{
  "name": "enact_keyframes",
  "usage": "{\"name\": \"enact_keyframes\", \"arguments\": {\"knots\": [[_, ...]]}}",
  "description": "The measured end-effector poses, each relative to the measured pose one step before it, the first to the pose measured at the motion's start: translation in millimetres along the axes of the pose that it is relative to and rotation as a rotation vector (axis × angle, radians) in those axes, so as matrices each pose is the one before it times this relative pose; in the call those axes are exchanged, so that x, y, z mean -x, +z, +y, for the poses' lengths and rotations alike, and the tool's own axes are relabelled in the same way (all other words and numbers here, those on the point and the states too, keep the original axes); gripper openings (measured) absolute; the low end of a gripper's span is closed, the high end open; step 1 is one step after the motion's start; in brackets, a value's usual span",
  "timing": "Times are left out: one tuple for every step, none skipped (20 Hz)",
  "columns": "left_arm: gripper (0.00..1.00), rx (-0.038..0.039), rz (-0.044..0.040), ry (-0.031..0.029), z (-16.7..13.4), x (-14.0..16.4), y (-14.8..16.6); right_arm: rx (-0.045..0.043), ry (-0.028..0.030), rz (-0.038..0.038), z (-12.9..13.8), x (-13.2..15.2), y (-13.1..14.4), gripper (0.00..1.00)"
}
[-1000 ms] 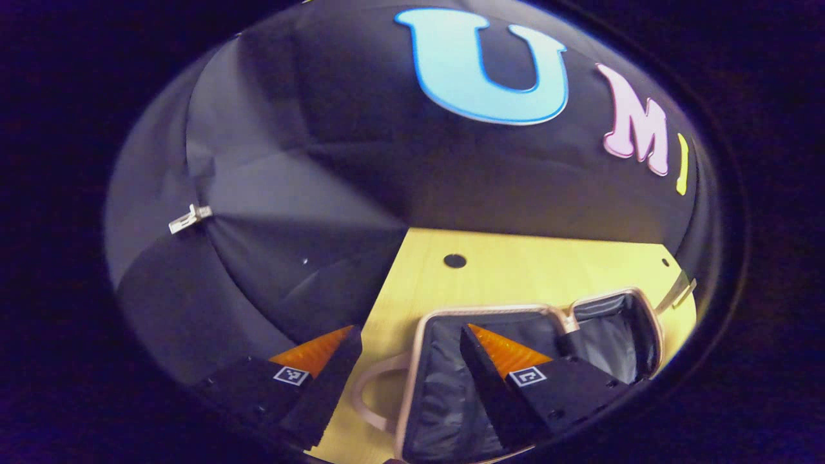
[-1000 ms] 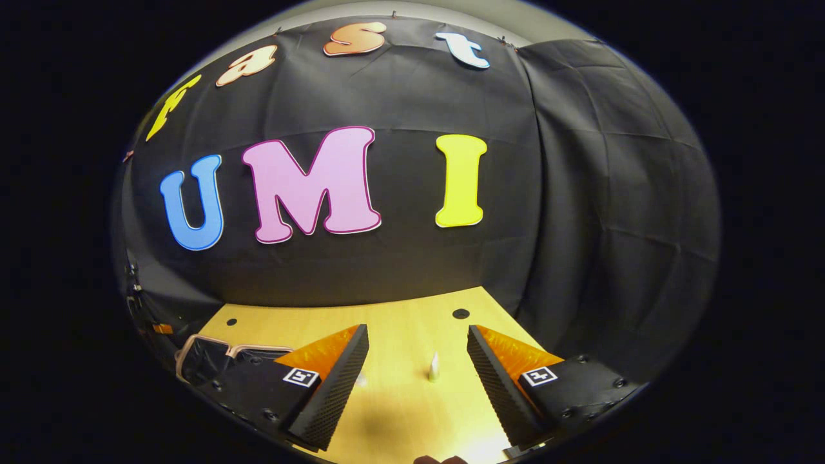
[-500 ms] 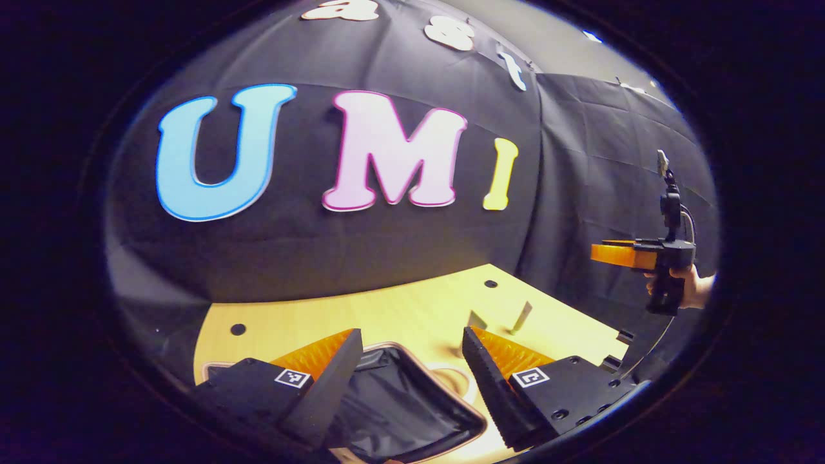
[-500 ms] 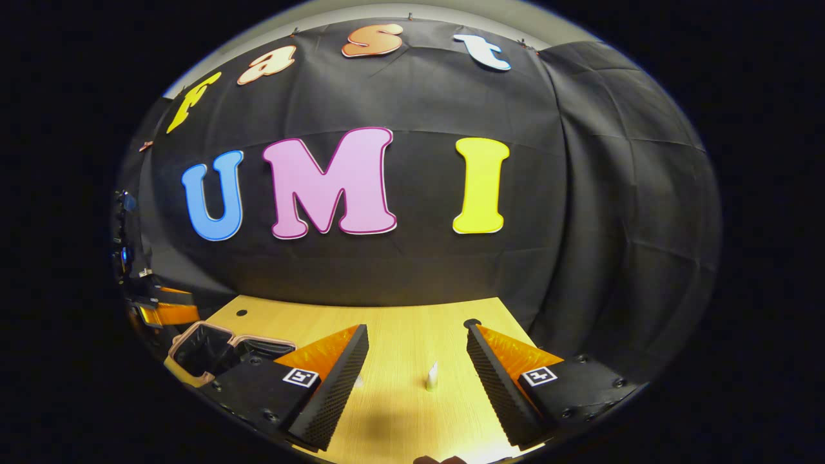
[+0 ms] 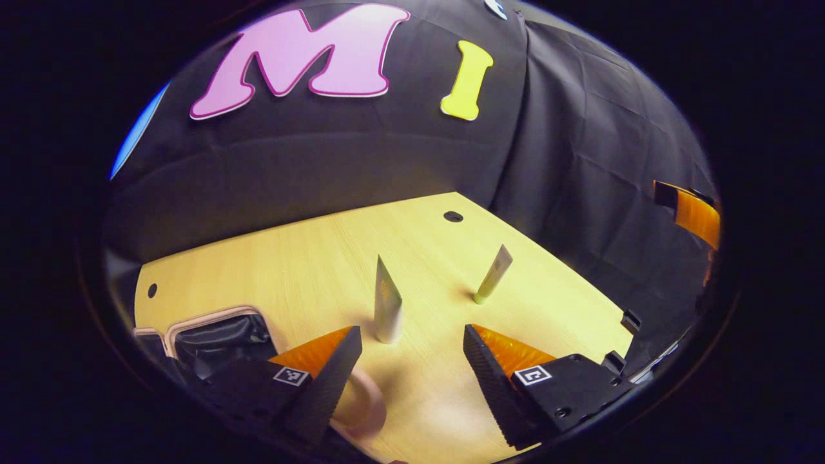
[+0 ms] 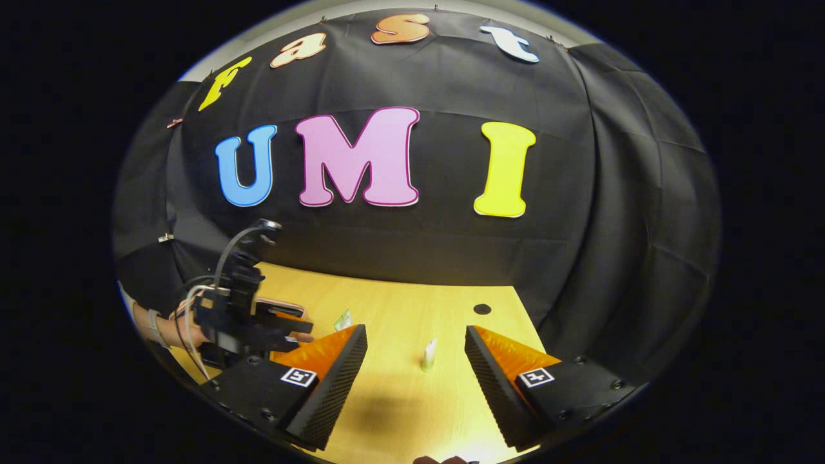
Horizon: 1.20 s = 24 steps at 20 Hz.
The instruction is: First open the suitcase, pack the skin care products into it, and then close the suitcase.
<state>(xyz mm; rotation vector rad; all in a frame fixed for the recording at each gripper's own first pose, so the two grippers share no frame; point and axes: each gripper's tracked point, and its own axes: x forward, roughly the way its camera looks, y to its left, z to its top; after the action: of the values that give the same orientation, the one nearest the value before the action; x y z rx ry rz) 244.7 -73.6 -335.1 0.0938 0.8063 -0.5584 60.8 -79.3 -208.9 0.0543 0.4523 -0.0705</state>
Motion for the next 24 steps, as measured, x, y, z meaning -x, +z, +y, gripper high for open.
{"name": "enact_keyframes", "arguments": {"knots": [[1.0,0.00773,0.02764,0.01883,1.46,-15.87,-1.0,0.0033,-0.00062,0.01543,-6.65,-0.83,-7.48,0.97],[1.0,0.0092,0.02222,0.02056,-1.28,-18.37,-6.05,0.00148,0.00597,0.0138,-3.84,-1.27,-5.99,0.97],[1.0,0.00703,0.02019,0.0235,2.84,-16.77,-4.71,0.00092,0.00564,0.01395,-4.25,-1.87,-6.19,0.97],[1.0,0.00494,0.01257,0.01188,1.54,-17.03,-2.71,0.00074,0.0053,0.01092,-4.16,-2.81,-5.45,0.97],[1.0,0.00231,0.01292,0.01455,2.28,-14.4,-3.5,0.00051,0.0067,0.00886,-3.26,-4.15,-5.06,0.97],[1.0,0.00183,0.01249,0.01545,3.21,-13.74,-2.04,0.00289,0.00512,0.01829,-3.5,-5.84,-8.23,0.97],[1.0,0.00502,0.01374,-0.001,0.03,-9.71,-1.3,0.00376,0.00753,0.01968,-3.04,-6.85,-8.17,0.97],[0.99,0.00595,0.01059,0.01099,1.39,-8.5,-1.66,0.00265,0.0066,0.01511,-2.07,-7.69,-6.97,0.97],[0.95,0.00567,0.01036,0.05276,7.69,1.08,1.06,0.0028,0.00958,0.02033,-1.46,-9.85,-8.3,0.97],[0.69,0.00533,-0.01867,0.02941,4.12,-7.54,1.39,0.00355,0.00632,0.01478,-1.09,-10.5,-8.65,0.97],[0.44,-0.00793,0.01877,0.004,-1.27,-3.19,-2.03,0.00266,0.01006,0.02258,0.45,-13.54,-9.88,0.97],[0.43,0.00035,0.01163,-0.00129,-0.34,7.6,0.1,0.00301,0.01317,0.02108,2.26,-13.1,-8.48,0.97],[0.42,0.00623,0.00055,-0.01532,-3.31,6.12,2.47,0.00166,0.01307,0.02122,1.35,-14.35,-7.32,0.97],[0.42,0.00719,0.0003,-0.01648,-3.59,7.66,1.82,-0.00438,0.01138,0.02443,0.09,-15.13,-10.35,0.98],[0.42,0.01264,-0.00992,-0.01631,-3.62,12.67,1.24,-0.00813,0.00694,0.0288,-0.96,-16.37,-9.4,0.98],[0.44,0.01361,-0.01434,-0.01657,-2.61,13.94,6.22,-0.00888,0.00072,0.02081,-1.55,-14.74,-5.91,0.98],[0.44,0.00921,-0.01625,-0.00446,-0.51,12.88,6.15,-0.00911,0.00064,0.01541,-0.88,-15.59,-2.06,0.98],[0.42,0.00887,-0.01693,-0.00546,0.66,16.69,5.83,-0.01532,0.00067,0.00782,0.78,-18.22,1.03,0.98],[0.42,0.00919,-0.01591,-0.00712,0.62,16.94,5.06,-0.01208,0.00142,0.01156,-0.13,-14.1,-3.61,0.98],[0.42,0.01416,-0.01532,-0.00505,1.7,18.1,4.16,-0.01076,-0.0009,0.01458,0.0,-12.86,-4.52,0.97],[0.42,0.01066,-0.00685,-0.00621,2.94,15.78,1.68,-0.01197,-0.00167,0.01345,0.3,-12.38,-3.34,0.97],[0.43,0.00823,-0.0058,-0.00039,7.24,15.32,-1.53,-0.00919,-0.00184,0.01044,1.87,-8.23,-3.77,0.97],[0.42,0.0061,-0.00134,0.00999,10.22,15.73,-2.23,-0.00527,-0.00185,0.01238,1.18,-9.72,-3.73,0.97],[0.42,0.00536,0.00288,0.01791,12.6,13.8,-4.25,-0.00248,-0.00357,0.01144,-1.01,-6.82,-4.06,0.97]]}}
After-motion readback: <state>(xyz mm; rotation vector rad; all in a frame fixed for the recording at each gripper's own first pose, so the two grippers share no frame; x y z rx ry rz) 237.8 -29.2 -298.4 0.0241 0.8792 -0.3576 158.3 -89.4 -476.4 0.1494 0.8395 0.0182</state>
